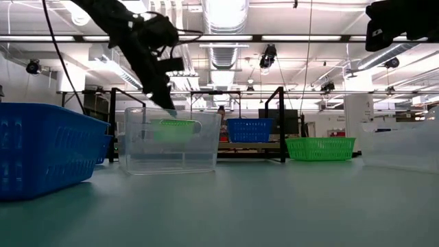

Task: Stack baskets on shelf by color
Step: Put the right green bin on the shelf

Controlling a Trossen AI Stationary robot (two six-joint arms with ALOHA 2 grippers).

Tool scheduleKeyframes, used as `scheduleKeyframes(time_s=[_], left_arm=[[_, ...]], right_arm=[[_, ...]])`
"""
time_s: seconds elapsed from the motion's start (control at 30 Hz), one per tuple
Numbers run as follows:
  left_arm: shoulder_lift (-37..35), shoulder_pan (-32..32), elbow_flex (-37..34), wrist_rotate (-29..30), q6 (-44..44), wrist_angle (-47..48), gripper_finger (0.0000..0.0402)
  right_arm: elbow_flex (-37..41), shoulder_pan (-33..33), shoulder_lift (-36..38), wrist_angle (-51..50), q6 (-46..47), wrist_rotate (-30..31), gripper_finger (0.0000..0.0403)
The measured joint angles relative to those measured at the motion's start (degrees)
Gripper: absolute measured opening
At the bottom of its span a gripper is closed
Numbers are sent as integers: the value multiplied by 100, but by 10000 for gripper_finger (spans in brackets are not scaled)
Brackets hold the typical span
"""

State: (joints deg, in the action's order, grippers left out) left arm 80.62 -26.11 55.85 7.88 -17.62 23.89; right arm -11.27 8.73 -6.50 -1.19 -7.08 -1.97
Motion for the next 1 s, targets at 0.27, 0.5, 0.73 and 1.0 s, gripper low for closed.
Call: scheduleKeyframes(time_s=[0.27,0.5,0.73,1.0], left_arm=[[-162,407,165,-7,1159,-1706,112],[359,311,317,34,2003,-2270,81],[928,219,431,544,2175,-2129,37],[1193,188,405,1237,2121,-2145,3]], right_arm=[[-22,2,0,-3,-27,-1,34],[-24,2,7,26,-149,1,34],[-24,1,9,22,-326,1,34],[-26,2,9,20,-300,1,34]])
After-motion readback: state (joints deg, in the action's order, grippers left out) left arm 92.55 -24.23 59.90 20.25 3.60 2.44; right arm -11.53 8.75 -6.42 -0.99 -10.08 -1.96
